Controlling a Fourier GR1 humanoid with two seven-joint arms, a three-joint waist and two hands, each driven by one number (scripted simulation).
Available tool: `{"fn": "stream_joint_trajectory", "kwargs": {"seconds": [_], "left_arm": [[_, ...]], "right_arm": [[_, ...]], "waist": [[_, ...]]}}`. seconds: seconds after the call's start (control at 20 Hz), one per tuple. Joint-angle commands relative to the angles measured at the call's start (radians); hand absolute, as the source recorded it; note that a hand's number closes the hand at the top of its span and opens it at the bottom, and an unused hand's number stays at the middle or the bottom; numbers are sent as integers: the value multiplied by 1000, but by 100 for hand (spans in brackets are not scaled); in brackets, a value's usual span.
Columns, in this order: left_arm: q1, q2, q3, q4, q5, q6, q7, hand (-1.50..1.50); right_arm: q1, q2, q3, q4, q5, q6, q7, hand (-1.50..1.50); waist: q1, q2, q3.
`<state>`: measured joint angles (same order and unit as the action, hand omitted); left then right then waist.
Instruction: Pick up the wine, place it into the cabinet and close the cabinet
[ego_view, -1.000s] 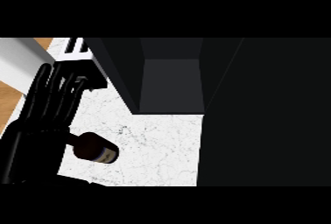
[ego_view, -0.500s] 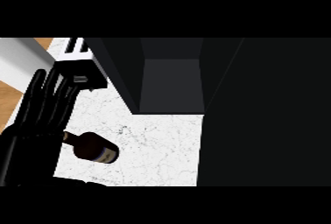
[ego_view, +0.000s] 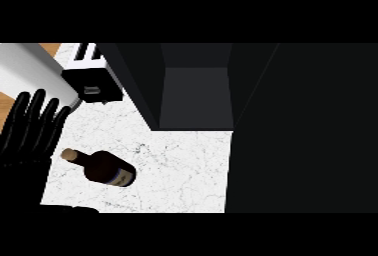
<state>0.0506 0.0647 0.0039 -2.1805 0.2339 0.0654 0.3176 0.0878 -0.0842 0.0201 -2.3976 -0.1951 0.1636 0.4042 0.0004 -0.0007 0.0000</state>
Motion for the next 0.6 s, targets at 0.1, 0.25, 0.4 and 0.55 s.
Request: {"fn": "stream_joint_trajectory", "kwargs": {"seconds": [0.1,0.25,0.4,0.55], "left_arm": [[53,25,52,30,35,-59,-20,-150],[119,15,79,123,38,-134,-155,-150],[122,-4,63,157,20,-136,-174,-150],[162,6,108,192,45,-177,-217,-150]], "right_arm": [[59,60,98,-60,67,-13,7,-150],[-10,35,19,32,22,8,-32,-150],[38,55,62,-36,66,-11,2,-150],[-47,15,-11,-20,-11,-18,65,-150]], "waist": [[-1,0,0],[2,0,0],[0,0,0],[2,0,0]]}}
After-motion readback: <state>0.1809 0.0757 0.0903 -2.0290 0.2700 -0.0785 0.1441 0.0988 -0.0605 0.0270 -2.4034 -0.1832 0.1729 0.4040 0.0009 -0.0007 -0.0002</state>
